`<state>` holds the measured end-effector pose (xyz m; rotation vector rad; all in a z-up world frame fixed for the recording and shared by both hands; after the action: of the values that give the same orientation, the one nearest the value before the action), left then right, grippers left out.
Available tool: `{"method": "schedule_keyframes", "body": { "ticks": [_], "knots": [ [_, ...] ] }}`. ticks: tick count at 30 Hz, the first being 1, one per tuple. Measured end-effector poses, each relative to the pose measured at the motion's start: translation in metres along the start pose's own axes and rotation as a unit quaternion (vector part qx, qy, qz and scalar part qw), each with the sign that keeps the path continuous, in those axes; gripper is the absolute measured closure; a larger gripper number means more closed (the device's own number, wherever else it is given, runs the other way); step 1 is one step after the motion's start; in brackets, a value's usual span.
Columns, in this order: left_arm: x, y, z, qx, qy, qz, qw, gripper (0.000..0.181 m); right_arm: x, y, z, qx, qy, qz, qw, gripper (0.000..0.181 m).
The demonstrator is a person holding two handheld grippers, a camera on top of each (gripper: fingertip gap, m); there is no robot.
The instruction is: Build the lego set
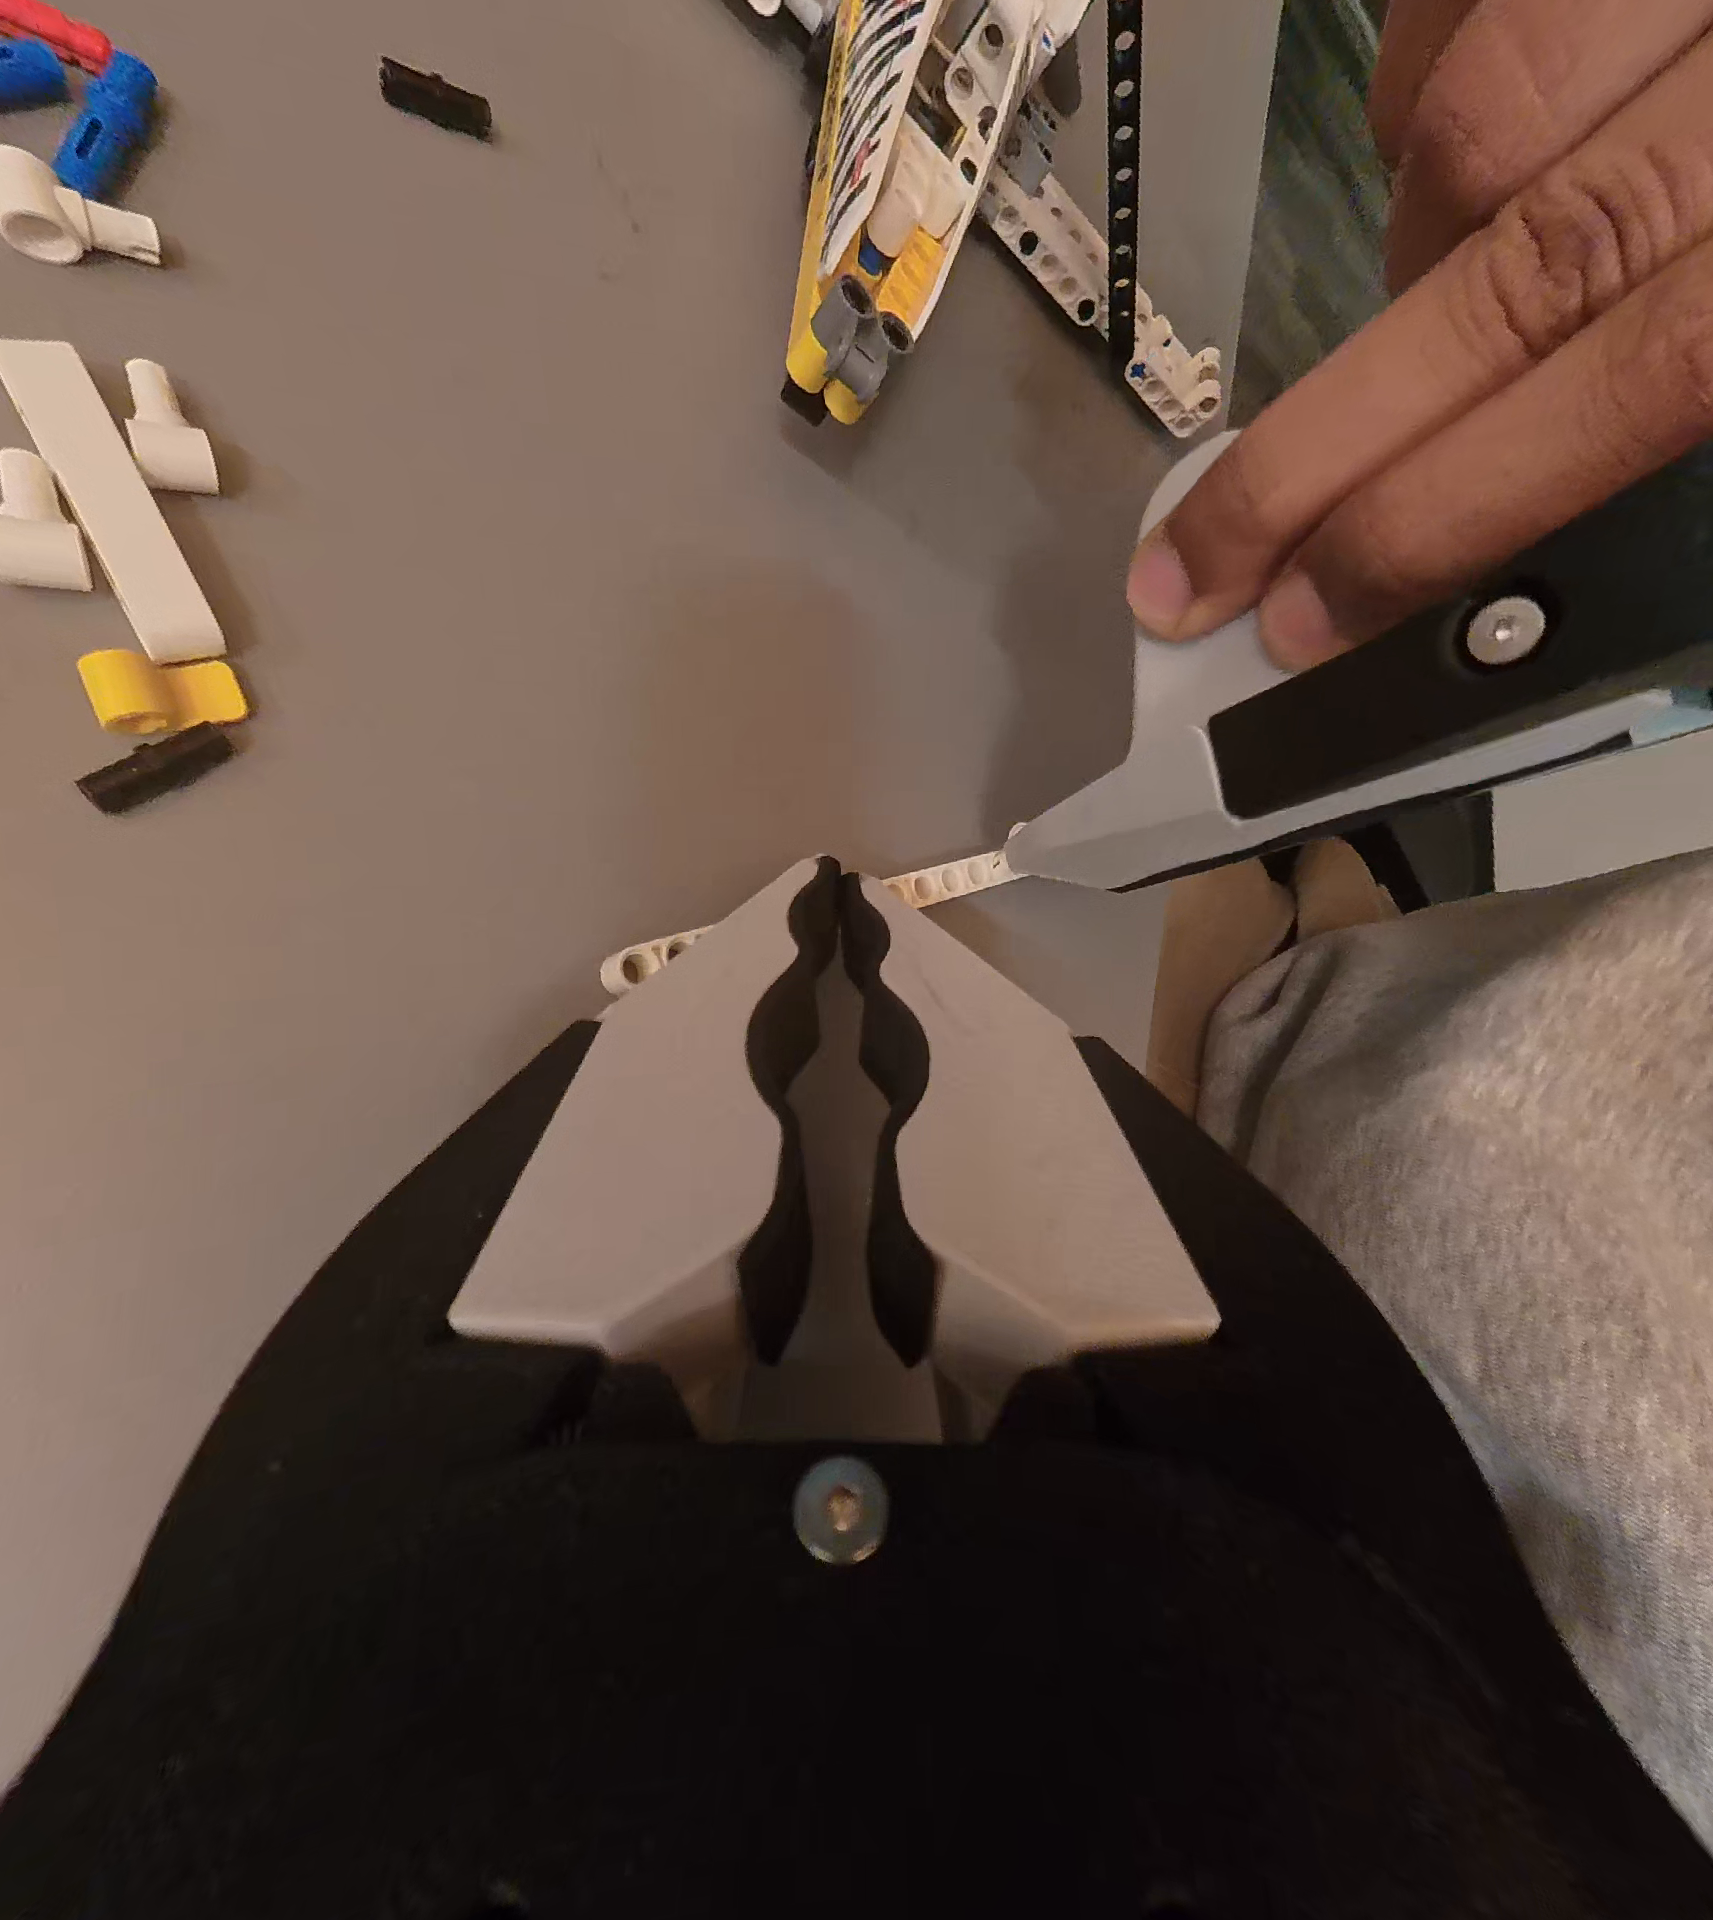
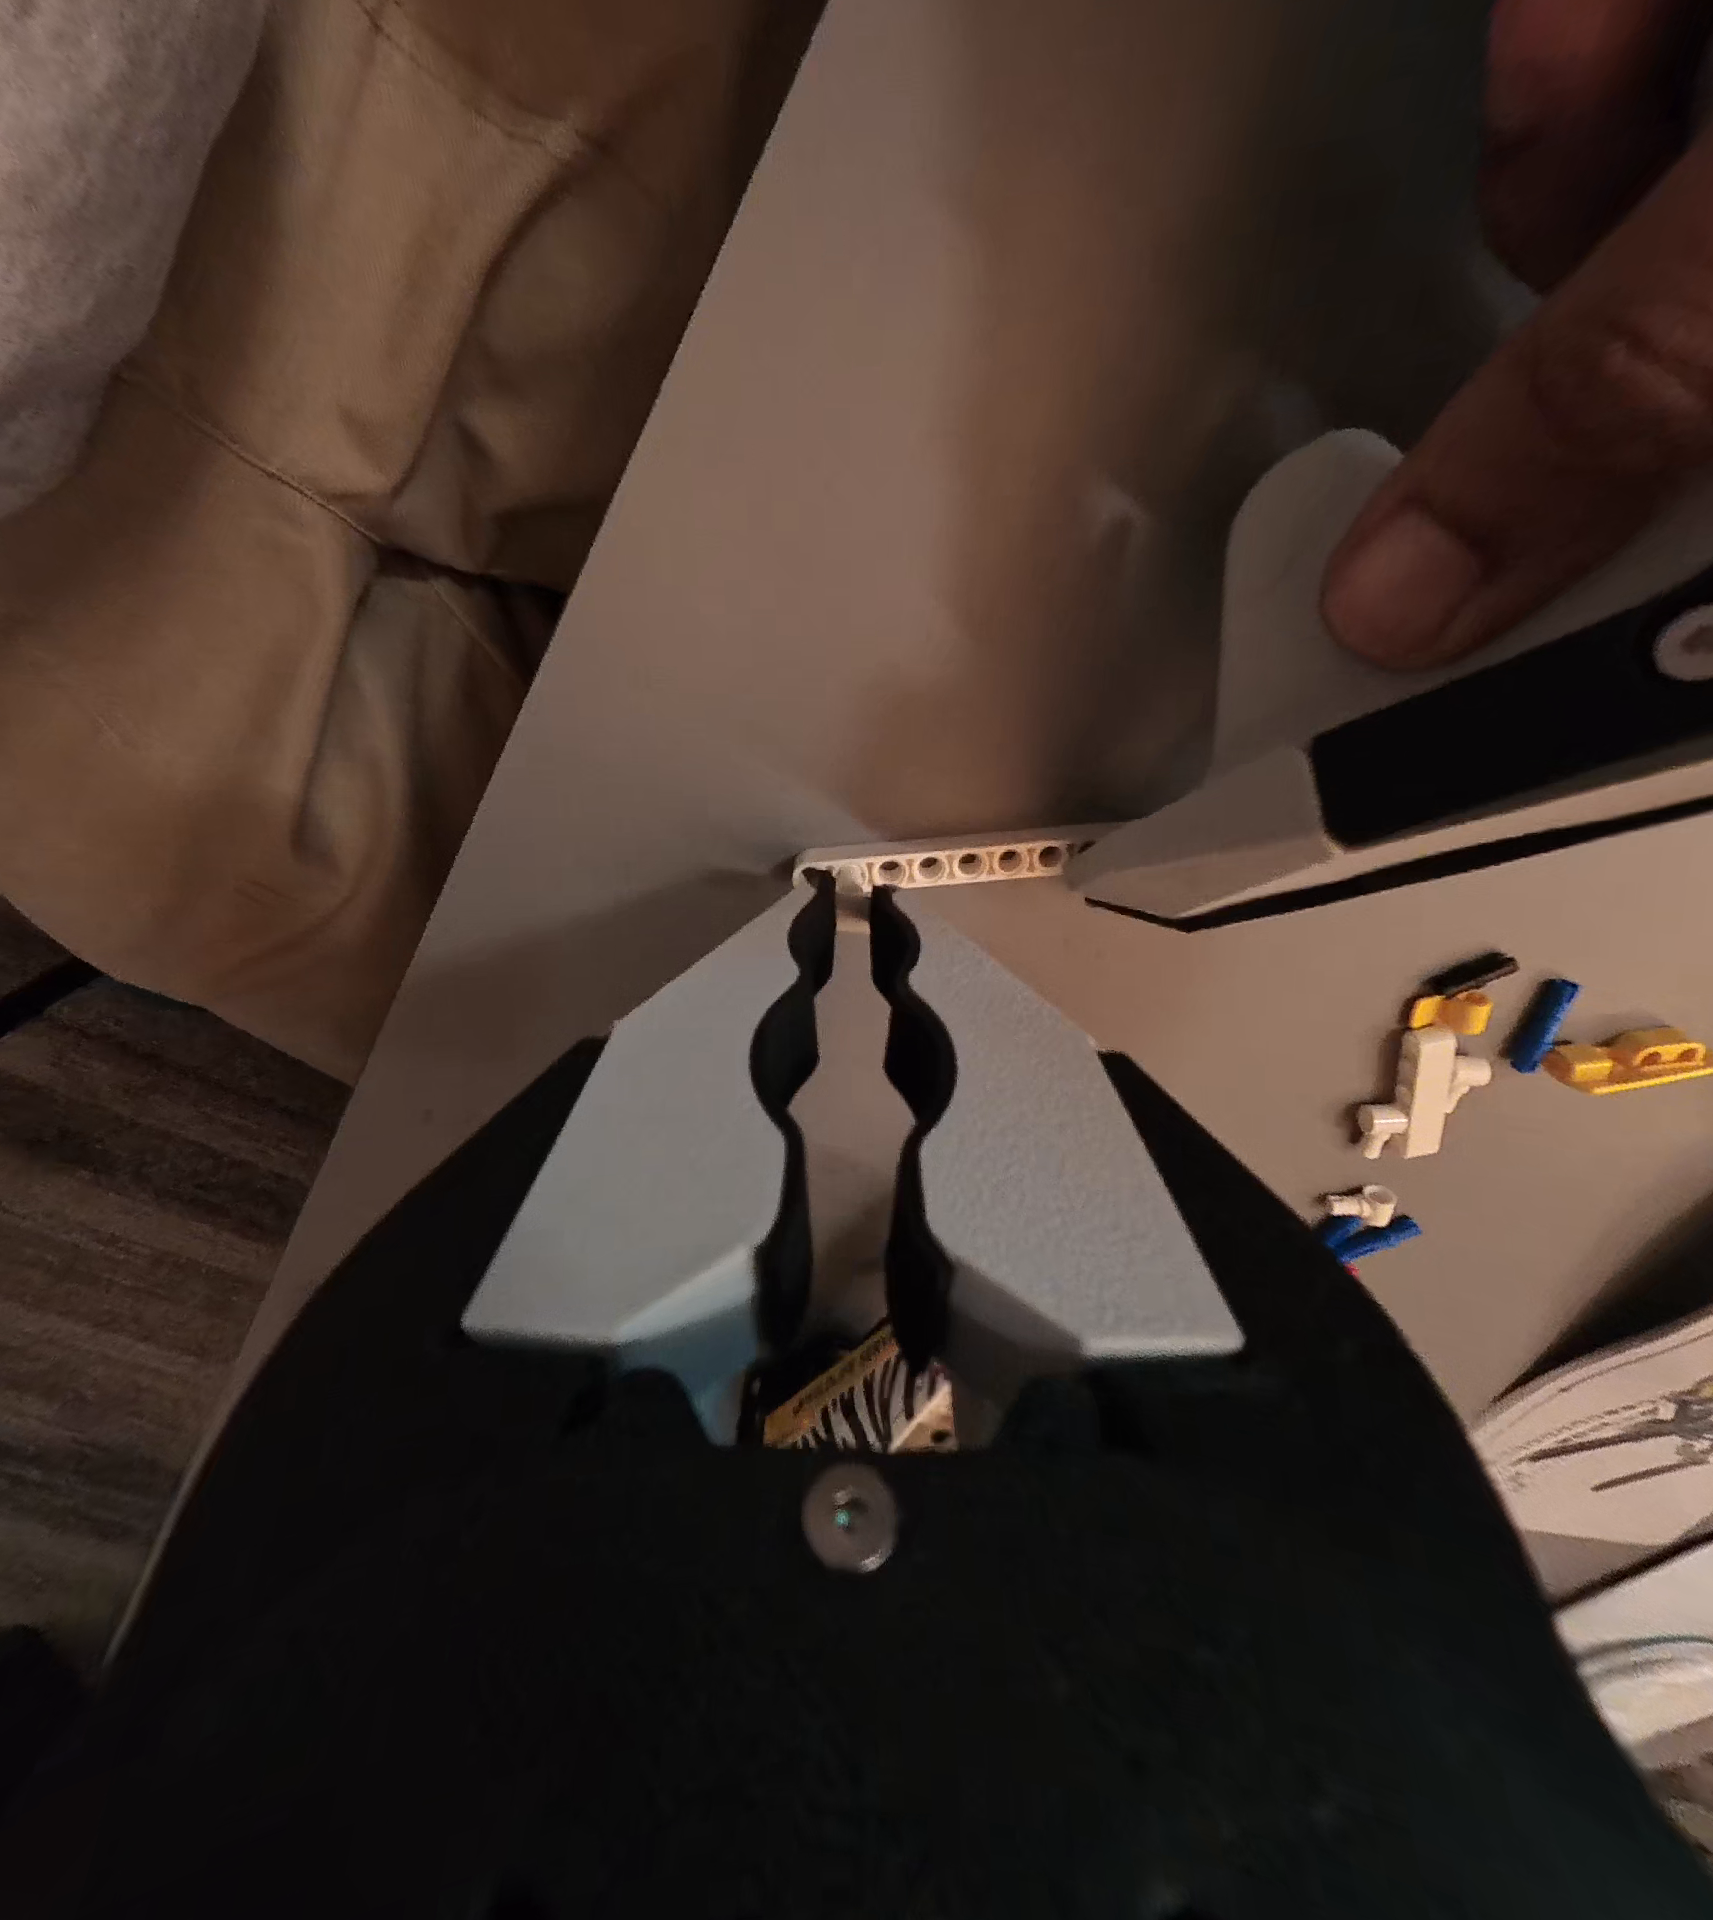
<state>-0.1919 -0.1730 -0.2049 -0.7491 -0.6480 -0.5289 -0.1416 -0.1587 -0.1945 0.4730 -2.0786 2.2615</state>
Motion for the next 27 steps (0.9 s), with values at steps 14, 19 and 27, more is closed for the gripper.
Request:
{"method": "schedule_keyframes", "body": {
  "ticks": [14, 19, 27],
  "knots": [
    [0.0, 0.0, -0.001, 0.005, -0.003, -0.012, 1.0, 0.181, -0.001, 0.007, 0.002, 0.05, -0.043, 0.0, 0.998, 0.176],
    [0.0, 0.0, 0.0, 0.005, -0.001, -0.012, 1.0, 0.181, 0.0, 0.006, 0.002, 0.059, -0.029, -0.023, 0.998, 0.175],
    [0.0, 0.0, -0.001, 0.005, -0.002, -0.011, 1.0, 0.181, 0.016, -0.01, 0.004, 0.069, 0.345, -0.11, 0.93, 0.15]
  ]
}}
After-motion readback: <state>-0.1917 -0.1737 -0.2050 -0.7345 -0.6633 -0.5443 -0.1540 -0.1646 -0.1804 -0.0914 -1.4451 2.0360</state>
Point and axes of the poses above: each gripper's, where its closed fingertips meet, y out along the fingers, z out of its top, x = y × z across the jaws, the point moved 2 cm from there along -y, back along the fingers, and after that the axes turned 13 degrees about -z, right-handed, at the moved point
